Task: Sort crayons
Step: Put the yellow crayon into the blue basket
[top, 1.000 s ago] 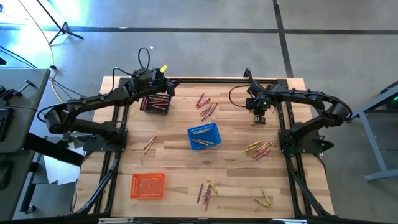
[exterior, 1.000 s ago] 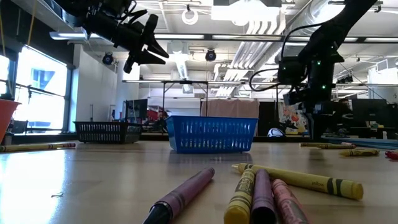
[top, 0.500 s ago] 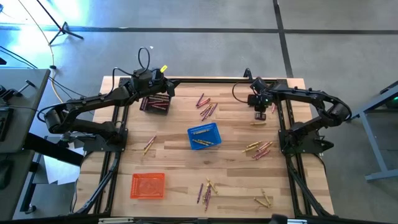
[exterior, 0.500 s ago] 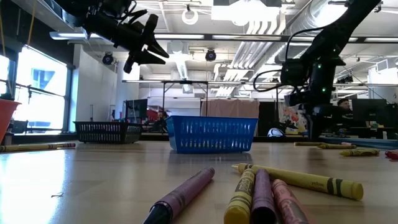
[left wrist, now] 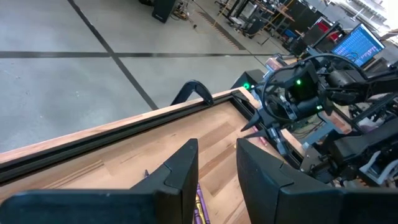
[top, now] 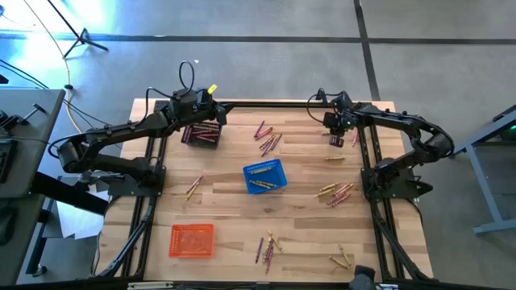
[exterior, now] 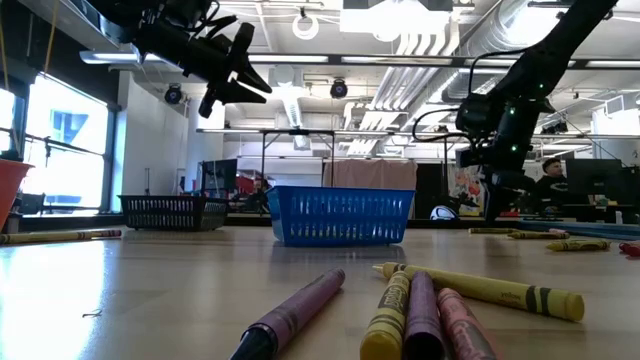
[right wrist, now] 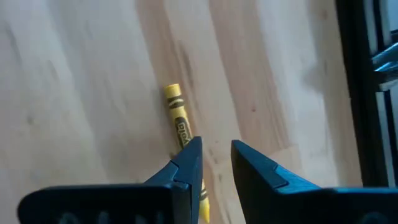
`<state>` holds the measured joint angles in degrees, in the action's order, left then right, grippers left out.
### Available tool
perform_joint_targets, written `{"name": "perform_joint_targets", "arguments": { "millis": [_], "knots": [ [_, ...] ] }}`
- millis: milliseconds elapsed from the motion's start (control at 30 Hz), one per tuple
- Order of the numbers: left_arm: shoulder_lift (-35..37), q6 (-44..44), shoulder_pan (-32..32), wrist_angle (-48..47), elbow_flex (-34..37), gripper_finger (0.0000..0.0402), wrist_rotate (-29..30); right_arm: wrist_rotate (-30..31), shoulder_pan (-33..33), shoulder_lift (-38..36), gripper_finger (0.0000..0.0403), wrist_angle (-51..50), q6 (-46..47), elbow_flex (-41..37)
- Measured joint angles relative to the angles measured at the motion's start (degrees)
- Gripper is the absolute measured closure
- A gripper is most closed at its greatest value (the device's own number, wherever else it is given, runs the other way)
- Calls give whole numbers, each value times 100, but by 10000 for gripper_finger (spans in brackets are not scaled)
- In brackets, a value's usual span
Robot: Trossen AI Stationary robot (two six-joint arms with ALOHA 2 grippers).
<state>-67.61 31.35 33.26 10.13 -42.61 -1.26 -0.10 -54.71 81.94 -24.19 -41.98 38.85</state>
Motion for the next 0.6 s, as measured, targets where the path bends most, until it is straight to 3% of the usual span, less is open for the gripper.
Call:
{"name": "perform_joint_targets", "arguments": {
  "millis": [600],
  "knots": [
    [0, 142, -201, -2, -2, 307, 0, -199, 71, 1235, 332, -179, 690, 890]
  ]
}}
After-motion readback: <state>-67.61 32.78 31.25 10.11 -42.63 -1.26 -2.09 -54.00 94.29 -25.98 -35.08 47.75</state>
